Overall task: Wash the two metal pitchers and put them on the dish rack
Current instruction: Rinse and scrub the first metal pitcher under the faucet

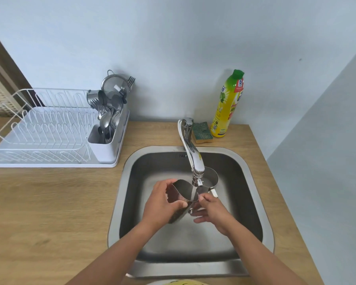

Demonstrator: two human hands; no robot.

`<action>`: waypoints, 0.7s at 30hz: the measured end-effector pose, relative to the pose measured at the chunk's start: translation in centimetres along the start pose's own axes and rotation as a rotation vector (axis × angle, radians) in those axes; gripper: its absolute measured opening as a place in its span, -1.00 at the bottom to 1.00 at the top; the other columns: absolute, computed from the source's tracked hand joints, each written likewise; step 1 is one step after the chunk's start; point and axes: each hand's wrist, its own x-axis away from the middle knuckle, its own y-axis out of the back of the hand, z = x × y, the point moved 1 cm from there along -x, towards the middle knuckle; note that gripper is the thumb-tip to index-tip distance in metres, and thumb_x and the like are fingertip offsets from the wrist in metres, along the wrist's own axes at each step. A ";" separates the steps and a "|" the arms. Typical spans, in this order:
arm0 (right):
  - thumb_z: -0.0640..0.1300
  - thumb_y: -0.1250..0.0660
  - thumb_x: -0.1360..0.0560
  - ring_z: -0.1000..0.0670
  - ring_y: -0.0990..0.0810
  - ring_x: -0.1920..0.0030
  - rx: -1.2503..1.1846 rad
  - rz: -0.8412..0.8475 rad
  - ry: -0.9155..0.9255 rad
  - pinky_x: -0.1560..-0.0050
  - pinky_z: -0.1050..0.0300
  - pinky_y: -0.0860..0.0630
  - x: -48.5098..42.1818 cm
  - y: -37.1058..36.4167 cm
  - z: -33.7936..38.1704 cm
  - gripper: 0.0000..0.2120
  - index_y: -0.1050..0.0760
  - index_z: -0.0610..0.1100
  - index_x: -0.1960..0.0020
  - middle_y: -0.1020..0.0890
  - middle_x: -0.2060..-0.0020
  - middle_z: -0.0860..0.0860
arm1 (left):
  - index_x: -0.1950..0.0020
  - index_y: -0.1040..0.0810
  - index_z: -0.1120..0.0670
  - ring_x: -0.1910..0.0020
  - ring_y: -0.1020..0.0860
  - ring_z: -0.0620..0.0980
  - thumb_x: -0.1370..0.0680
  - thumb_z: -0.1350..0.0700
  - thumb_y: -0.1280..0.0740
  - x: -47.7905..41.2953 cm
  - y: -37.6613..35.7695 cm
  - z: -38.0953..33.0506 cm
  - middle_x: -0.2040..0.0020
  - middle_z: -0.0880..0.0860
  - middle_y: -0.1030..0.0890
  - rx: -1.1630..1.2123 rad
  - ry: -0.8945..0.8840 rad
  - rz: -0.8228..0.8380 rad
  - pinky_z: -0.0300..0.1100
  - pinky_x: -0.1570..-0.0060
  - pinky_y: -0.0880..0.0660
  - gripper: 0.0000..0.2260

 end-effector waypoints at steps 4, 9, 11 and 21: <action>-0.05 -0.13 -0.66 -0.08 -0.56 0.43 0.186 -0.053 -0.025 0.44 0.14 -0.51 1.0 1.1 0.6 -0.75 -0.49 -0.19 -0.10 -0.60 0.24 -0.11 | -0.16 -0.50 -0.05 -0.02 -0.59 -0.15 -0.31 -0.01 -0.61 -0.4 0.0 0.8 -0.06 -0.11 -0.59 0.102 0.172 0.122 -0.15 -0.12 -0.53 -0.51; -0.11 -0.24 -0.59 0.00 -0.50 0.26 0.320 -0.234 0.107 0.31 0.14 -0.52 0.6 1.8 1.6 -0.87 -0.54 -0.10 0.07 -0.64 0.12 -0.12 | -0.17 -0.48 -0.02 -0.11 -0.57 -0.11 -0.27 0.24 -0.61 -0.2 -1.4 1.4 -0.10 -0.07 -0.61 0.207 0.244 0.134 -0.10 -0.17 -0.54 -0.45; -0.15 -0.24 -0.59 -0.02 -0.52 0.21 0.293 -0.209 0.110 0.25 0.10 -0.57 0.5 1.5 1.4 -0.88 -0.53 -0.09 0.09 -0.66 0.06 -0.15 | -0.19 -0.49 -0.02 -0.15 -0.55 -0.11 -0.25 0.27 -0.61 -0.4 -1.5 1.3 -0.11 -0.09 -0.59 0.194 0.222 0.084 -0.17 -0.13 -0.52 -0.42; -0.14 -0.27 -0.59 -0.10 -0.60 0.32 0.298 -0.197 0.130 0.27 -0.02 -0.64 0.7 2.0 2.0 -0.87 -0.57 -0.16 0.02 -0.68 0.13 -0.14 | -0.20 -0.55 -0.03 -0.08 -0.57 -0.14 -0.29 0.15 -0.61 -1.2 -1.2 0.9 -0.12 -0.06 -0.61 0.189 0.199 0.076 -0.35 0.00 -0.44 -0.48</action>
